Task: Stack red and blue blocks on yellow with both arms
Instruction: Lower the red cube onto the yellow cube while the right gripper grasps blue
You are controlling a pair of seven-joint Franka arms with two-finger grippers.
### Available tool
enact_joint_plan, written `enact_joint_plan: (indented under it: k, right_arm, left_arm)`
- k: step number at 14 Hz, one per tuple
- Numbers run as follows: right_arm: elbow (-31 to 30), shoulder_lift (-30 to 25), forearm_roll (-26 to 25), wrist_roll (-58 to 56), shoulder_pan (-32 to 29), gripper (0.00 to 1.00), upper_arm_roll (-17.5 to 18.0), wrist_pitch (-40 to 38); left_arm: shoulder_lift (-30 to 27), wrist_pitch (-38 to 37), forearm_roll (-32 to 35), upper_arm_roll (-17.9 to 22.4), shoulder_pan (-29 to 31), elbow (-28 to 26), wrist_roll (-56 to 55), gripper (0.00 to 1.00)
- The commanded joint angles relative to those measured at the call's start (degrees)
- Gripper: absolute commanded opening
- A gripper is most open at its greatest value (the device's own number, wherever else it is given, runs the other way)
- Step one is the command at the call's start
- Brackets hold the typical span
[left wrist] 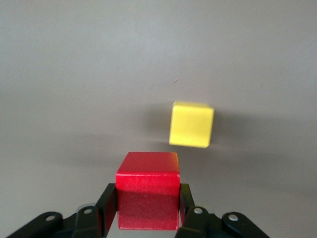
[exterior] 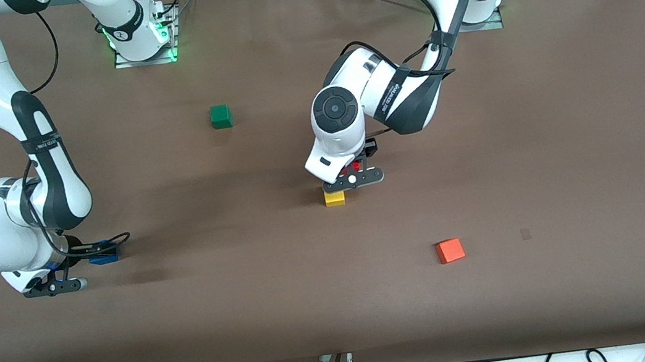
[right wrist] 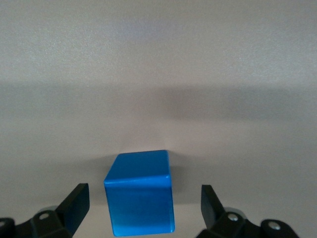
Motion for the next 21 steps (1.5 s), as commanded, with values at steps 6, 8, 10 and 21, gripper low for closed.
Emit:
enact_joint_plan:
  k: [6,8,10,21]
  right_arm:
    - [-0.9,-0.2,1.4,-1.7,-0.3,0.57,0.5,1.1]
    - [-0.9,-0.1,1.4,-2.5,-0.3,0.51,0.5,1.1]
    - [-0.8,-0.2,1.3,-3.0,-0.3,0.41,0.6,1.1]
    - [0.2,-0.6,1.2,-3.3,-0.3,0.39,0.9,0.6]
  left_arm:
    - [6.8,0.1,-3.9,0.9,2.0,10.7,1.9,0.0]
    - [7.7,0.9,-3.9,0.9,2.0,10.7,1.7,0.0]
    - [8.6,1.1,-3.9,0.9,1.8,10.7,1.3,0.0]
    - [10.6,2.1,-3.6,0.8,-0.4,10.6,0.2,0.0]
